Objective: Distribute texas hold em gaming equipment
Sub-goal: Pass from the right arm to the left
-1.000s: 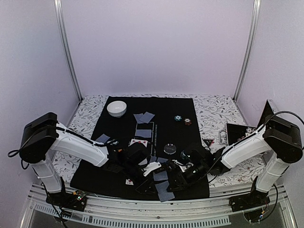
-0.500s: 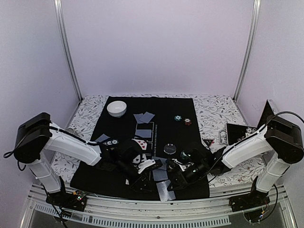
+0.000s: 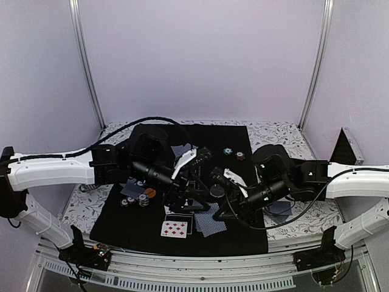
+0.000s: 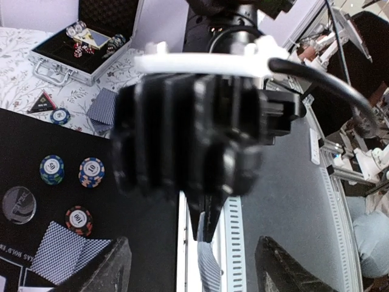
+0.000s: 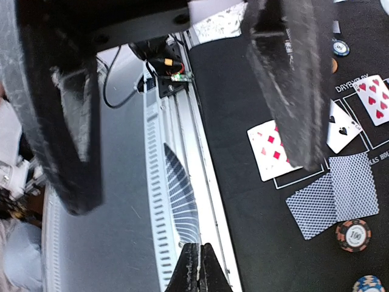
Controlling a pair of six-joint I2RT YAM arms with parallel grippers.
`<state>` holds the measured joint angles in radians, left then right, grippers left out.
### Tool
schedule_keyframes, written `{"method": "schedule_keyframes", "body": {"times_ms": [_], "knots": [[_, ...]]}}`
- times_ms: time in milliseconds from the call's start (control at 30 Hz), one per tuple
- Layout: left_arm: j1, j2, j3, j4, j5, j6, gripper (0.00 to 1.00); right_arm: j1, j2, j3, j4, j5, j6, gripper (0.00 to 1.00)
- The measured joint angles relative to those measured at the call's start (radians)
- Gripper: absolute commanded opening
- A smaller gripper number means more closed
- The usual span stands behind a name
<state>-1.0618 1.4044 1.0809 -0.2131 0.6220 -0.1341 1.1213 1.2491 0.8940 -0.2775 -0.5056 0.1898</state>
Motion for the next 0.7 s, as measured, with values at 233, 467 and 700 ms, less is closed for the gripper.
{"method": "schedule_keyframes", "body": {"times_ms": [233,467,700], "knots": [[0.0,0.056,0.044,-0.162,0.026,0.09,0.52,0.043,0.029,0.065,-0.13,0.072,-0.123,0.02],[0.0,0.073,0.044,-0.192,0.011,0.105,0.34,0.052,0.037,0.085,-0.172,0.085,-0.161,0.02],[-0.004,0.083,0.038,-0.166,0.014,0.095,0.02,0.054,0.045,0.097,-0.175,0.093,-0.195,0.02]]}}
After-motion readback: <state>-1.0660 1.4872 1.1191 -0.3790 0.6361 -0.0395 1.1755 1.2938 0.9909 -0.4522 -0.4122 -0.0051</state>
